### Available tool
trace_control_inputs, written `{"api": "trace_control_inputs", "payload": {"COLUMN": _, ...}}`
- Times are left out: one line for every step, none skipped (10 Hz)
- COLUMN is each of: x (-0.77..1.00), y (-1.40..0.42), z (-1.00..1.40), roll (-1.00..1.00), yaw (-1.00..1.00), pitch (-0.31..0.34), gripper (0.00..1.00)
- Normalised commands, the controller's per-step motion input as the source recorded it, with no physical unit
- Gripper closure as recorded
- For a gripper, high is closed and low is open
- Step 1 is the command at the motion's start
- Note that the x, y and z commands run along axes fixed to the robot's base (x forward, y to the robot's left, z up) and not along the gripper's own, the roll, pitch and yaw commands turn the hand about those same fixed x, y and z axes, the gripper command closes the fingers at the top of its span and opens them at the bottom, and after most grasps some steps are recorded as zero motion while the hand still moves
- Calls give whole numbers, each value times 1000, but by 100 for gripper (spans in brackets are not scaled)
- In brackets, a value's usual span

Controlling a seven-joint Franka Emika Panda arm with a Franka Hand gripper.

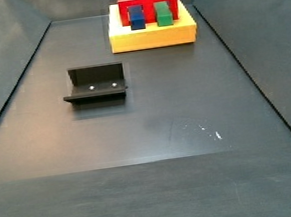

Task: Pick up the red object. Move up. Move to above the board. Insert the red object.
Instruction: Insert the red object.

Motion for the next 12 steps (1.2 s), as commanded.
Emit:
{"api": "trace_control_inputs", "payload": {"x": -26, "y": 0, "z": -340, "roll": 0, "yaw": 0, "pitch": -37, "gripper": 100}}
{"api": "trace_control_inputs", "payload": {"x": -154, "y": 0, "z": -380, "roll": 0, "yaw": 63, "pitch": -104, "gripper": 100}}
{"api": "trace_control_inputs", "payload": {"x": -80, "y": 0, "z": -266, "roll": 29, "yaw": 23, "pitch": 0, "gripper": 100}}
{"api": "trace_control_inputs", "payload": {"x": 0, "y": 0, "z": -140, "roll": 64, "yaw": 6, "pitch": 0, "gripper": 100}}
{"api": "trace_control_inputs", "payload": {"x": 0, "y": -11, "z": -109, "roll": 67, "yaw": 0, "pitch": 0, "gripper": 100}}
{"api": "trace_control_inputs", "payload": {"x": 77, "y": -71, "z": -71, "roll": 69, "yaw": -37, "pitch": 0, "gripper": 100}}
{"api": "trace_control_inputs", "payload": {"x": 177, "y": -23, "z": -43, "roll": 83, "yaw": -86, "pitch": 41, "gripper": 100}}
{"api": "trace_control_inputs", "payload": {"x": 180, "y": 0, "z": -63, "roll": 86, "yaw": -100, "pitch": 71, "gripper": 100}}
{"api": "trace_control_inputs", "payload": {"x": 0, "y": 0, "z": -34, "roll": 97, "yaw": -117, "pitch": 26, "gripper": 100}}
{"api": "trace_control_inputs", "payload": {"x": 186, "y": -20, "z": 0, "roll": 93, "yaw": -77, "pitch": 103, "gripper": 100}}
{"api": "trace_control_inputs", "payload": {"x": 177, "y": 0, "z": 37, "roll": 50, "yaw": 0, "pitch": 129, "gripper": 100}}
{"api": "trace_control_inputs", "payload": {"x": 46, "y": 17, "z": 206, "roll": 40, "yaw": 57, "pitch": 97, "gripper": 100}}
